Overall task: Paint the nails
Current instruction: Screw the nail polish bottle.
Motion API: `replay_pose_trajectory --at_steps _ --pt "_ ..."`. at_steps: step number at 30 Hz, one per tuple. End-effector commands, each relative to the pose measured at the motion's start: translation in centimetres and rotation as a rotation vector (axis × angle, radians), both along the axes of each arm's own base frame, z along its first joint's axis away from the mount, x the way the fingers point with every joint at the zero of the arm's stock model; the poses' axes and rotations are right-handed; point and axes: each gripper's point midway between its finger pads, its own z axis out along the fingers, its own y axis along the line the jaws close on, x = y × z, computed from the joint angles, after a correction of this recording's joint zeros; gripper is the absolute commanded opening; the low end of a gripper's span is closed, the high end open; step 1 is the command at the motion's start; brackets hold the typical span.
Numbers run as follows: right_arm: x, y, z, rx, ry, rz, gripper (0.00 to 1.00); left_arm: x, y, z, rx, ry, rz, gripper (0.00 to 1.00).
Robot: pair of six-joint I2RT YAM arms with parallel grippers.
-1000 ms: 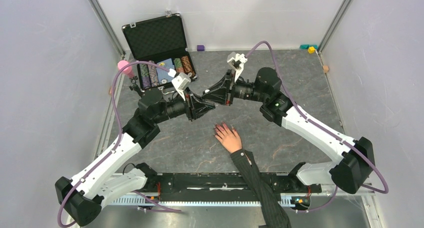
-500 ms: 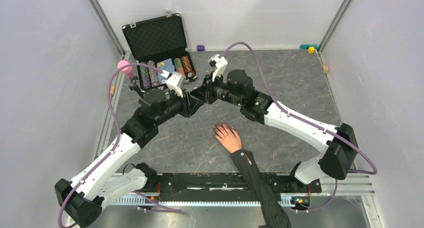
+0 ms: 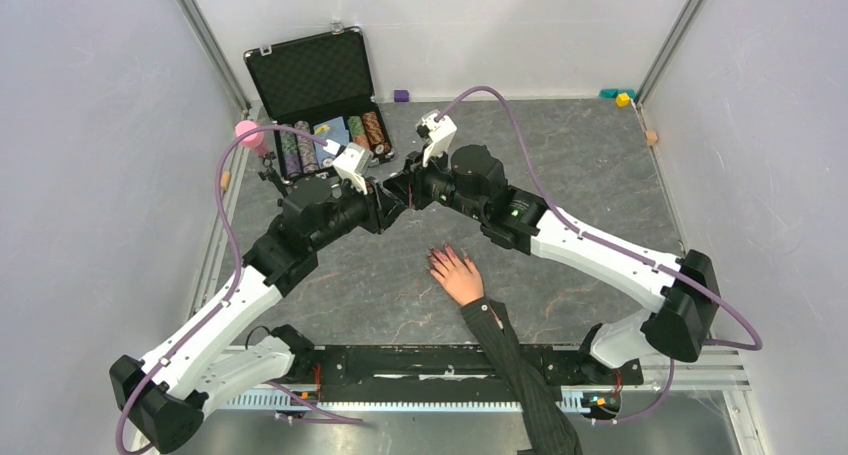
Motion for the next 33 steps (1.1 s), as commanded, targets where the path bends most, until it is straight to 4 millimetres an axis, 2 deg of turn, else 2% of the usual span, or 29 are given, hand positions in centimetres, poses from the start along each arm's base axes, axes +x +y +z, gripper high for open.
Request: replay_pose_trajectory --at_steps 1,4,7,14,17,19,24,28,31,33 --pt "-3.0 -0.6 4.3 0.006 -0.108 0.089 0.32 1.3 -0.3 4.9 -0.054 -0.174 0.003 0.02" --pt "-2.9 -1.8 5.6 0.001 -0.148 0.057 0.46 1.3 -0.4 4.8 -0.055 -0.173 -0.002 0.02" --pt "-2.5 -3.0 6.5 -0.015 -0.200 0.018 0.55 1.3 -0.5 4.7 -0.053 -0.169 -0.008 0.02" --pt "-0.7 -6.1 6.6 -0.098 -0.236 -0.087 0.64 1.1 -0.9 4.7 -0.051 -0.161 -0.029 0.02" --pt "-0.1 -7.3 6.5 -0.072 -0.238 -0.053 0.66 0.6 -1.4 5.0 -0.067 -0.164 -0.071 0.02" --pt "-0.5 -7.8 6.9 -0.017 -0.254 0.020 0.68 -0.1 -2.2 5.5 -0.091 -0.172 -0.129 0.02" --pt "-2.6 -9.1 9.0 0.164 -0.325 0.215 0.70 -3.5 -4.5 7.7 -0.190 -0.216 -0.356 0.02" --pt "-7.2 -9.3 11.5 0.315 -0.444 0.432 0.71 -7.0 -5.8 9.1 -0.263 -0.242 -0.573 0.02" --pt "-9.4 -9.4 12.3 0.373 -0.489 0.536 0.71 -9.2 -6.4 10.0 -0.310 -0.245 -0.713 0.02" --pt "-10.0 -9.4 12.7 0.390 -0.504 0.574 0.71 -9.9 -6.6 10.1 -0.321 -0.232 -0.773 0.02"
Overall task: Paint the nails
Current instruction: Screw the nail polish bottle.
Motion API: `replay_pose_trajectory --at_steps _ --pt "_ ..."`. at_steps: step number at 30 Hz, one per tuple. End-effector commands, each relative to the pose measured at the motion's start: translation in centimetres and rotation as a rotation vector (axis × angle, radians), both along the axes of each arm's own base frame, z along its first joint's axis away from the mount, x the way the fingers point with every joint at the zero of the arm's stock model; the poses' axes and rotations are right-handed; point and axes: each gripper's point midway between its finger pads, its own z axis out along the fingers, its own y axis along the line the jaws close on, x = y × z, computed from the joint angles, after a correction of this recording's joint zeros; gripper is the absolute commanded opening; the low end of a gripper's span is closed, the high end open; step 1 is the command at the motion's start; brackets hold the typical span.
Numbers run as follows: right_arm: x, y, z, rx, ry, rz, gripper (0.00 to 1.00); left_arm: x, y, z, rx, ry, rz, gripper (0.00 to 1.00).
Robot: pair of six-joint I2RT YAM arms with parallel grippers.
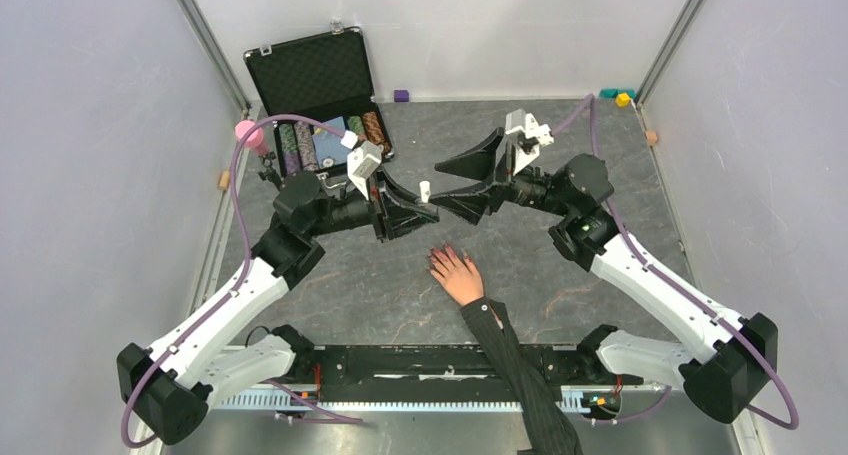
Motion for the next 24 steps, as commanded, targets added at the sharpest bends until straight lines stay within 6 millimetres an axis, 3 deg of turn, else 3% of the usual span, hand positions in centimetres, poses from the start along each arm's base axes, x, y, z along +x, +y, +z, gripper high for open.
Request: replay_pose_trajectory --at_steps 1,7,17,24 --pt "-5.2 -0.4 4.6 0.131 -0.187 0.232 0.71 -4.1 -0.7 3.3 -0.086 -0.062 -0.260 0.02" --pt "-6.4 -0.1 5.1 0.151 -0.189 0.313 0.71 -5.0 -0.7 3.5 -0.093 -0.066 -0.315 0.02" --pt "-6.2 1.7 4.0 0.096 -0.125 0.374 0.65 -5.2 -0.7 3.6 -0.093 -0.069 -0.326 0.02" --pt "-6.2 2.3 3.4 0.065 -0.086 0.399 0.44 -4.9 -0.7 3.5 -0.088 -0.066 -0.308 0.02"
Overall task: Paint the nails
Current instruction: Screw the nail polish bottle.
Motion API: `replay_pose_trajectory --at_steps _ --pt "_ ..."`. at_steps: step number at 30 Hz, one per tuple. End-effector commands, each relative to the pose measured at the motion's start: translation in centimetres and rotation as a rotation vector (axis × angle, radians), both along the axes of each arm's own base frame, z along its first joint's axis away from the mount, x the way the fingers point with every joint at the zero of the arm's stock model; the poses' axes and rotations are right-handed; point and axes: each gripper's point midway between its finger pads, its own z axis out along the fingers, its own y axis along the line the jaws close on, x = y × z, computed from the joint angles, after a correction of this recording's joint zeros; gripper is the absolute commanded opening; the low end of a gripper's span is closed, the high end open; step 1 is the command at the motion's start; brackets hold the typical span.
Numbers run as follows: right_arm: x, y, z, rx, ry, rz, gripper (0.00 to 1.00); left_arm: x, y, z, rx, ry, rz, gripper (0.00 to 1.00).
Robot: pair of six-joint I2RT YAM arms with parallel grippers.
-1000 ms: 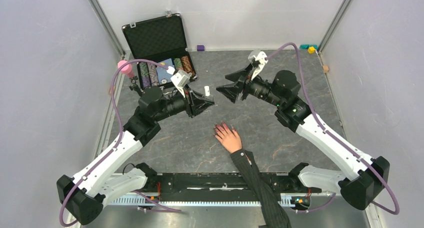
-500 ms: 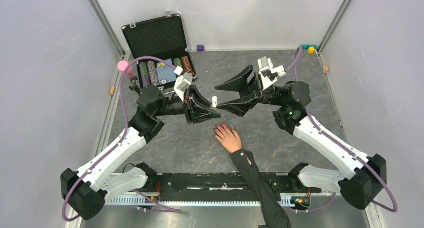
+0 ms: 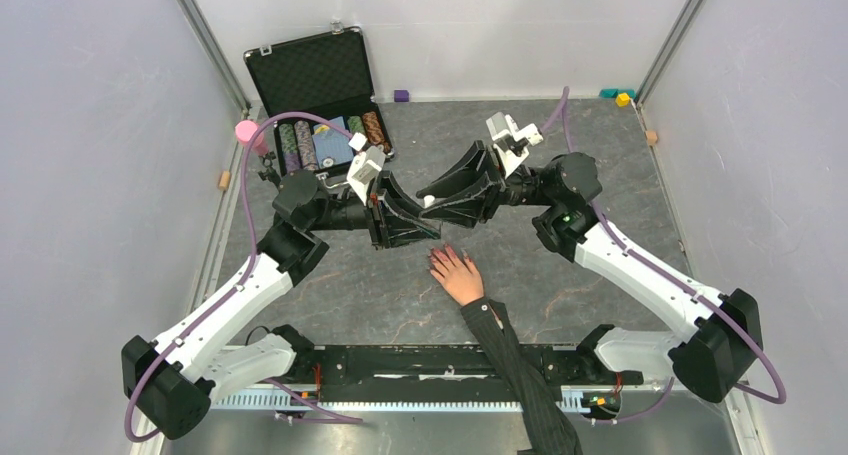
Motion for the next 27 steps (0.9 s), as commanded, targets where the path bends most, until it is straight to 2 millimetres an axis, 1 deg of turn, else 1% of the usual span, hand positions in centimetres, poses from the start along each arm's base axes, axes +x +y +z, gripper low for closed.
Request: replay_pose_trajectory --at_steps 1,3,6,10,14,15,20,24,27 --pt "-0.7 0.1 1.2 -0.006 -0.018 0.041 0.41 -0.4 0.2 1.9 -0.036 -0.040 -0.009 0.02" --pt "-0.7 0.2 0.8 -0.021 -0.007 0.052 0.38 -0.4 0.3 1.9 -0.037 -0.045 -0.002 0.02" --pt "-1.0 0.2 0.2 -0.033 -0.008 0.061 0.36 -0.1 0.3 1.8 -0.032 -0.046 0.017 0.02" --pt "-1.0 0.2 -0.1 -0.053 -0.010 0.055 0.32 0.1 0.3 1.7 -0.030 -0.047 0.030 0.02" --pt "-1.1 0.2 -0.4 -0.075 -0.013 0.062 0.19 0.5 0.4 1.7 -0.028 -0.054 0.059 0.02" --pt "-1.2 0.2 -0.6 -0.082 -0.011 0.067 0.15 0.8 0.4 1.6 -0.025 -0.056 0.082 0.02" --pt "-0.9 0.3 -1.4 -0.121 0.004 0.057 0.00 2.7 1.1 1.2 0.007 -0.069 0.222 0.02" --pt "-0.2 0.7 -2.6 -0.170 0.042 0.031 0.00 4.5 1.9 0.7 0.033 -0.079 0.354 0.02" --pt "1.2 1.2 -4.2 -0.235 0.103 -0.026 0.00 5.7 2.7 0.4 0.049 -0.087 0.437 0.02"
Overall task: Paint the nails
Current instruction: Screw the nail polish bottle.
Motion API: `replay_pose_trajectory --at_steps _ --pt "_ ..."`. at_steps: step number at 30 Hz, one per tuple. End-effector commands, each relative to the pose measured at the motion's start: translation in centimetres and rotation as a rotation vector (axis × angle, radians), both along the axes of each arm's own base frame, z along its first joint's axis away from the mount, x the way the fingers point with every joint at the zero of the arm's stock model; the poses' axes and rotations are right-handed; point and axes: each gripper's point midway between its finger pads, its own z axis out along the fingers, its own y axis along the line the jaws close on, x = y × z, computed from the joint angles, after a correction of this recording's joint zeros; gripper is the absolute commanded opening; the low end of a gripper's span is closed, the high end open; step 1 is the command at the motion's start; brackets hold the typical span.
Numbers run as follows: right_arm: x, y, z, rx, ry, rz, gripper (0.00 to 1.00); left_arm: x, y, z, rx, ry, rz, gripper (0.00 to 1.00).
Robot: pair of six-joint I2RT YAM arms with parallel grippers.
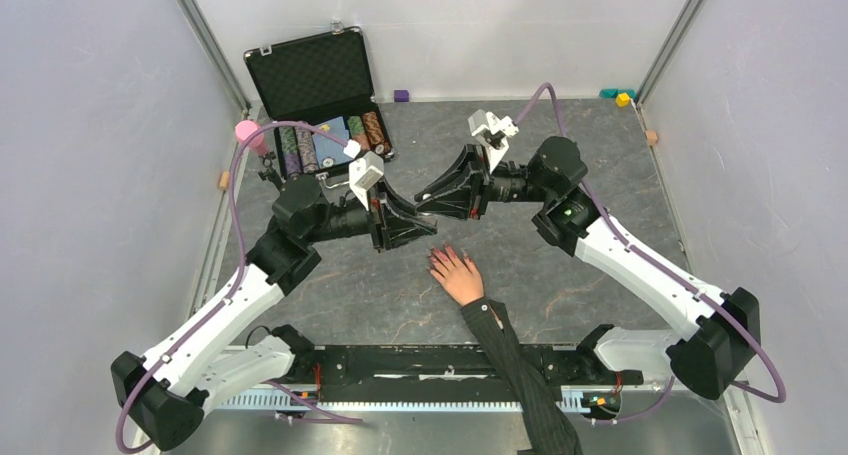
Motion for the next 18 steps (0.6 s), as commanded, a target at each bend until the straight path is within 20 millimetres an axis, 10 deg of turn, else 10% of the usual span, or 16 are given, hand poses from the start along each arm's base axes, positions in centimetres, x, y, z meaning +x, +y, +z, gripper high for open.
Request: replay_pose_trajectory --at_steps 1,18 --pt "0.4 0.7 -2.0 -0.114 0.043 -0.013 0.00 4.1 2.0 2.2 -0.016 -0.103 0.268 0.02" --pt "5.7 3.0 -11.5 -0.447 0.384 -0.390 0.00 10.5 5.9 -2.6 0.133 0.028 0.687 0.02"
